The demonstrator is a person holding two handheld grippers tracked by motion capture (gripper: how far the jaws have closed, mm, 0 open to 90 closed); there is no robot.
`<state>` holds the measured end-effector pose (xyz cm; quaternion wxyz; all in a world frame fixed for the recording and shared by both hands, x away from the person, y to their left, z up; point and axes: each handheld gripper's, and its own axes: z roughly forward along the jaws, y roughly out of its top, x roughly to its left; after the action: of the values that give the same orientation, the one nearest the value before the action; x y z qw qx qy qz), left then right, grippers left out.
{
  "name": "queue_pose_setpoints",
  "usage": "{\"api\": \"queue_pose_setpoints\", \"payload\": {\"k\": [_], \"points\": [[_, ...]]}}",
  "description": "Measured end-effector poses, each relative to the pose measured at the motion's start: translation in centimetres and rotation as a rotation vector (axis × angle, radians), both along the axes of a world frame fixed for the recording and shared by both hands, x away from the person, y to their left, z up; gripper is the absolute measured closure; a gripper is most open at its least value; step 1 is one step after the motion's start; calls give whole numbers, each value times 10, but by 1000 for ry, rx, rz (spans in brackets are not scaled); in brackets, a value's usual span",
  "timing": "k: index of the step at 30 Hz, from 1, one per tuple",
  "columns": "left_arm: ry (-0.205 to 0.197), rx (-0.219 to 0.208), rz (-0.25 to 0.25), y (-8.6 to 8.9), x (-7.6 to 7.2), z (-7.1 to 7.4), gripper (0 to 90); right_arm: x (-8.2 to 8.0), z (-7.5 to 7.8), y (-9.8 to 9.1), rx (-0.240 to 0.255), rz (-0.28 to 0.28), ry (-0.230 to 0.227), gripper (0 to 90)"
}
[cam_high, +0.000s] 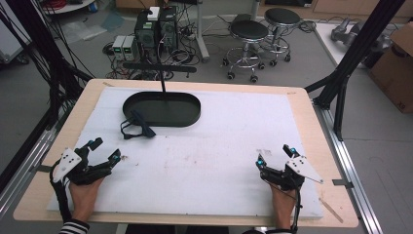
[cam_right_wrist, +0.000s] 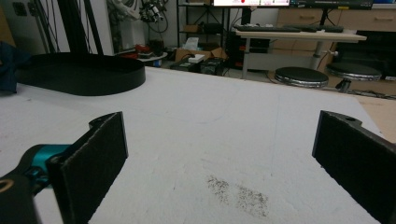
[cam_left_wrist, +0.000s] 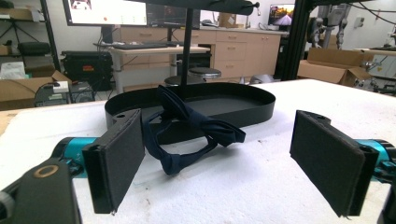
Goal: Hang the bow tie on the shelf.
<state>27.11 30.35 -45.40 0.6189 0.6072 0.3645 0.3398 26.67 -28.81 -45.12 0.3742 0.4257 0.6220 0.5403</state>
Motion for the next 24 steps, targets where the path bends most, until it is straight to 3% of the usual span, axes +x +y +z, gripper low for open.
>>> {"api": "queue_pose_setpoints", "payload": {"k": [19,24], "points": [[-8,8,-2,-1,-1,0,181,0,0,-1,13,-6,0,23],[9,-3,-4,0,1,0,181,0,0,-2,16,-6,1,23]]}}
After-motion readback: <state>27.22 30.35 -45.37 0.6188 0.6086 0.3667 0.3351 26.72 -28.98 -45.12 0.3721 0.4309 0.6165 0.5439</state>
